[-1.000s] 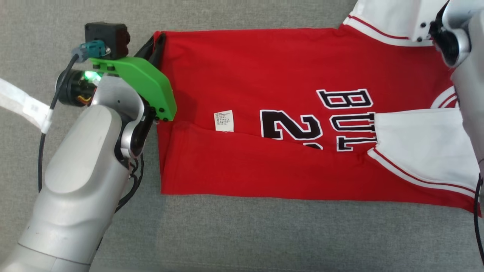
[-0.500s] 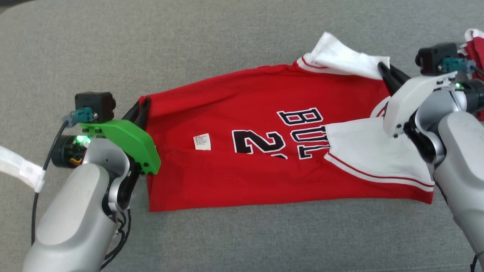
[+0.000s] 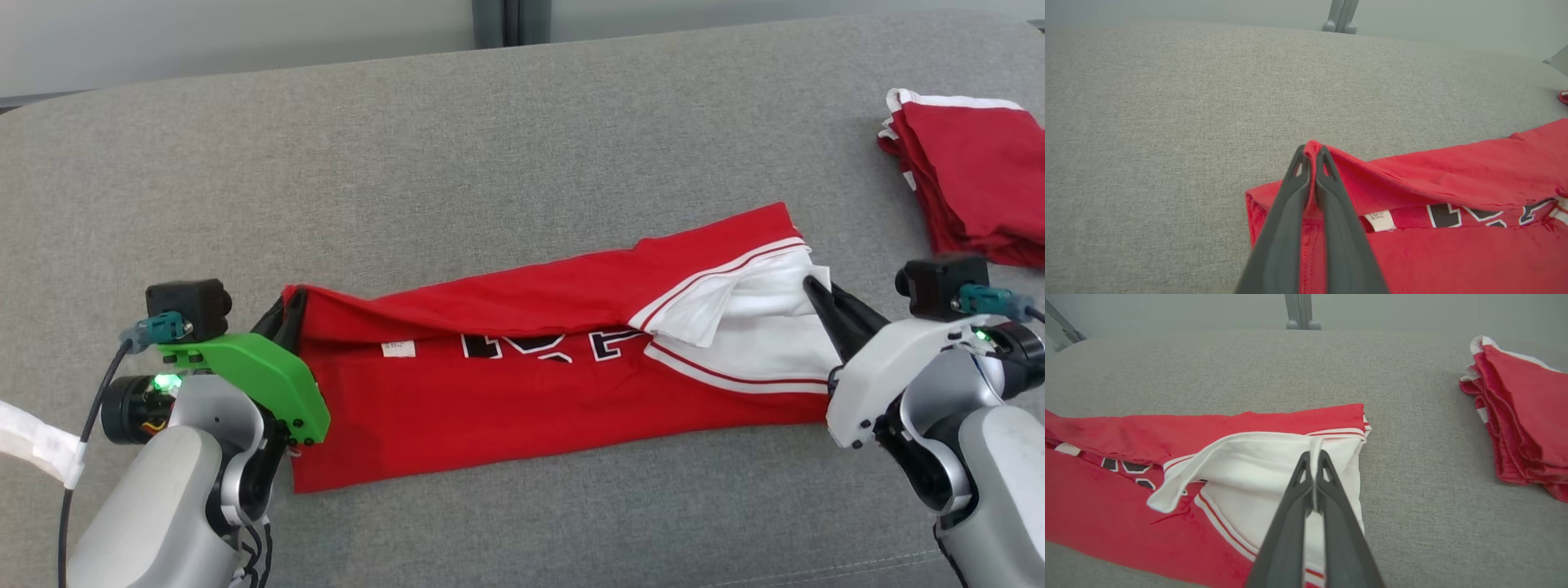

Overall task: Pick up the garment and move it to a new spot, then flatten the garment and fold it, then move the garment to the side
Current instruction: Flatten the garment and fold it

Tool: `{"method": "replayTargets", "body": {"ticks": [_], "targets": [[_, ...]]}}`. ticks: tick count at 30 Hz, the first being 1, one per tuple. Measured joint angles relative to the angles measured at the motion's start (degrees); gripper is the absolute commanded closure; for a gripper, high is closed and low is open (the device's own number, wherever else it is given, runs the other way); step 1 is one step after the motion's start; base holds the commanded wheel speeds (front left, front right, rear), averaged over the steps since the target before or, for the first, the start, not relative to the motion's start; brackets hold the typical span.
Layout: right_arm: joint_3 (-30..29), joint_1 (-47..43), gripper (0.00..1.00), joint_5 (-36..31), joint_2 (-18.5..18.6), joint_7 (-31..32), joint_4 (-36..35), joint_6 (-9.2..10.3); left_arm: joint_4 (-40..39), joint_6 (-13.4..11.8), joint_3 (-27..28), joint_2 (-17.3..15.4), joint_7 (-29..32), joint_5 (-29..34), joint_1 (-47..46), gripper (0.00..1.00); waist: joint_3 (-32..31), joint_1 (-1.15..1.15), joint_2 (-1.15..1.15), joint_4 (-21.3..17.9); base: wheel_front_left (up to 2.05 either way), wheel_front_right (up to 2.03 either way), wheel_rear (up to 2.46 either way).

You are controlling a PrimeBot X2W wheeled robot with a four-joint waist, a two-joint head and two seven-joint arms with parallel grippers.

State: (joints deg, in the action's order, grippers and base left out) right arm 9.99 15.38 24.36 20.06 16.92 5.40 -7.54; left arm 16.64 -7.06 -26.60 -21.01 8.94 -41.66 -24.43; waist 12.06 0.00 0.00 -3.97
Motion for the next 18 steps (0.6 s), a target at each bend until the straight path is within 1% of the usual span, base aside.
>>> {"method": "replayTargets", "body": {"ticks": [5, 6, 7, 8, 9, 10, 11, 12, 16, 18], "targets": [[-1.3, -2.9, 1.00, -1.9, -1.9, 0.8, -2.4, 0.00, 1.0, -0.1, 0.2, 0.0, -0.9, -0.5, 1.0, 1.00, 0.6, 0.00, 0.00, -0.5, 0.00, 0.00, 0.00], [-1.5, -3.2, 0.90, -2.1, -2.1, 0.8, -2.4, 0.00, 1.2, -0.1, 0.3, 0.0, -1.1, -0.5, 1.2, 1.00, 0.6, 0.00, 0.00, -0.6, 0.00, 0.00, 0.00], [-1.6, -3.5, 0.76, -2.4, -2.4, 0.6, -2.2, 0.00, 1.3, -0.3, 0.4, 0.1, -1.5, -0.7, 1.6, 1.00, 0.6, 0.00, 0.00, -0.6, 0.00, 0.00, 0.00], [-1.7, -3.7, 0.50, -2.6, -2.6, 0.3, -1.9, 0.00, 1.4, -0.4, 0.5, 0.1, -1.7, -0.7, 2.0, 1.00, 0.6, 0.00, 0.00, -0.5, 0.00, 0.00, 0.00], [-1.8, -3.9, 0.00, -2.9, -2.6, 0.0, -1.9, 0.00, 1.4, -0.5, 0.5, 0.1, -2.0, -0.7, 2.4, 1.00, 0.6, 0.00, 0.00, -0.5, 0.00, 0.00, 0.00], [-2.1, -4.5, 0.00, -2.9, -2.7, -0.3, -1.9, 0.00, 1.3, -0.5, 0.7, 0.2, -2.6, -0.9, 3.0, 0.69, 0.5, 0.00, 0.00, -0.4, 0.00, 0.00, 0.00], [-2.4, -5.3, 0.00, -3.2, -2.7, -0.4, -1.8, 0.00, 1.2, -0.6, 0.7, 0.3, -3.1, -1.0, 3.7, 0.48, 0.3, 0.00, 0.00, -0.3, 0.00, 0.00, 0.00], [-2.7, -6.2, 0.00, -3.4, -2.6, -0.4, -2.0, 0.00, 0.8, -0.7, 0.7, 0.2, -3.3, -1.0, 4.5, 0.00, 0.1, 0.00, 0.00, -0.1, 0.00, 0.00, 0.00], [-4.0, -9.7, 0.00, -4.9, -2.0, -0.6, -4.3, 0.00, -1.3, -1.6, 0.9, 0.0, -4.3, -1.2, 7.8, 0.00, -0.7, 0.00, 0.00, 0.3, 0.00, 0.00, 0.00], [-5.8, -12.1, 0.00, -5.9, -2.3, -0.4, -5.7, 0.01, -3.0, -2.6, 1.3, -0.2, -5.2, -1.2, 9.8, 0.00, -1.2, 0.00, 0.00, 0.6, 0.00, 0.00, 0.00]]}}
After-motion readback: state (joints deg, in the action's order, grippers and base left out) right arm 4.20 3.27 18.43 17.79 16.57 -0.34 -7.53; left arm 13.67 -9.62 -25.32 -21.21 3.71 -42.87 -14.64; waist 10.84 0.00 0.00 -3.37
